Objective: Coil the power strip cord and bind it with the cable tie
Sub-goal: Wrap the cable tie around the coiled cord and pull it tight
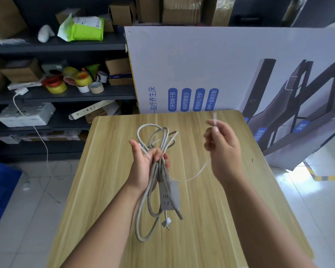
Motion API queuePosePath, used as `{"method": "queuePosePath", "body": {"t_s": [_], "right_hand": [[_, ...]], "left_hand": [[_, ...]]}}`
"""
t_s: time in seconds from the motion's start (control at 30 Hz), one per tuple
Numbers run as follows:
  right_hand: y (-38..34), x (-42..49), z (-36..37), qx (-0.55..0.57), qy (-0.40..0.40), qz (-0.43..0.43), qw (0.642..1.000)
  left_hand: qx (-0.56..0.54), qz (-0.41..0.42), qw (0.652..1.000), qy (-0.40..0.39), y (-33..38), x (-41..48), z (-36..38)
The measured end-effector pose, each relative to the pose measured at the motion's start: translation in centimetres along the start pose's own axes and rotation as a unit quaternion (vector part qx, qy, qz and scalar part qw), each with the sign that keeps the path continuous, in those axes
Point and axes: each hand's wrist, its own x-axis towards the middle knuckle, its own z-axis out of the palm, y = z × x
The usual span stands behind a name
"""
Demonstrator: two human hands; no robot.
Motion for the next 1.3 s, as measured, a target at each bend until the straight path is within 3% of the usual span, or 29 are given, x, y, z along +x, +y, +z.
{"method": "queuePosePath", "body": {"t_s": [0.13,0.27,0.33,0.4,0.47,0.5,0.57,0.63,0.73,0.8,1.07,1.3], "right_hand": [[1.8,0.7,-2.9,0.122,0.160,0.148,0.968],[4.6,-0.4,-4.5,0.182,0.167,0.314,0.917],[5.5,-1.5,-5.3,0.248,0.214,0.371,0.869],[6.1,-2.9,-5.0,0.377,0.259,0.401,0.793],[6.5,-5.0,-3.4,0.468,0.200,0.400,0.762],[6.4,-5.9,-2.5,0.465,0.146,0.401,0.776],[6.2,-7.0,-0.8,0.381,0.043,0.394,0.835],[6.2,-7.2,0.5,0.300,-0.015,0.351,0.887],[6.1,-7.1,1.9,0.175,0.027,0.270,0.946],[6.0,-6.9,2.3,0.107,0.059,0.220,0.968],[5.1,-4.4,2.0,0.150,0.190,0.192,0.951],[2.4,-0.5,-2.2,0.111,0.280,0.046,0.952]], "left_hand": [[-0.002,0.010,1.000,0.007,0.4,0.0,0.3],[-0.041,0.026,0.999,0.005,1.0,0.2,0.0],[-0.054,0.028,0.998,0.011,1.2,0.3,-0.2],[-0.060,0.032,0.997,0.024,1.3,0.4,-0.2],[-0.065,0.038,0.997,0.028,1.3,0.4,-0.1],[-0.066,0.041,0.997,0.028,1.3,0.5,0.0],[-0.068,0.043,0.996,0.029,1.2,0.6,0.2],[-0.071,0.041,0.996,0.027,1.2,0.5,0.3],[-0.076,0.043,0.996,0.033,1.1,0.4,0.5],[-0.084,0.043,0.995,0.038,1.0,0.3,0.7],[-0.066,0.024,0.995,0.066,0.6,0.1,0.7],[-0.004,0.033,0.996,0.086,0.1,-0.1,-0.1]]}}
